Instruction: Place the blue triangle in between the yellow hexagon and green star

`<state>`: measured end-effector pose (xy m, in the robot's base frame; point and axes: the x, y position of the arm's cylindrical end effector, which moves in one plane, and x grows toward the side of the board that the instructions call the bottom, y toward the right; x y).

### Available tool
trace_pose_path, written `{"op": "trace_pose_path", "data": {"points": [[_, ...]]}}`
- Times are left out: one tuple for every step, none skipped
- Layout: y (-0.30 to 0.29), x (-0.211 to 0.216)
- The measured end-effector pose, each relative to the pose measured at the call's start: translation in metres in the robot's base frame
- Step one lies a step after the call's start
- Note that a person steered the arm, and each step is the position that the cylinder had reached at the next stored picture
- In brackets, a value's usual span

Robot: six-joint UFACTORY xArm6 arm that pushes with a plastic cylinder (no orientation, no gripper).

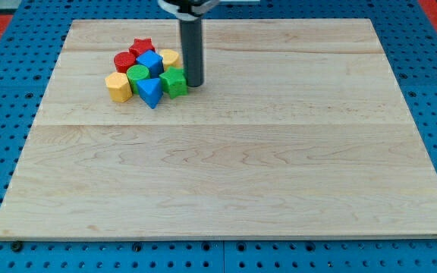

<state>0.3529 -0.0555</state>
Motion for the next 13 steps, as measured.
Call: {"op": "trace_pose_path", "data": {"points": [[-0.017, -0.001], [0.01, 0.029], [0.002, 0.081], [-0.039, 0.089], [-0.047, 0.081], [-0.062, 0.072], [-0.071, 0.063], [-0.077, 0.045], [-0.082, 0.058], [-0.155, 0.072], [-0.165, 0.046], [-0.161, 0.026], [-0.149, 0.025]]}}
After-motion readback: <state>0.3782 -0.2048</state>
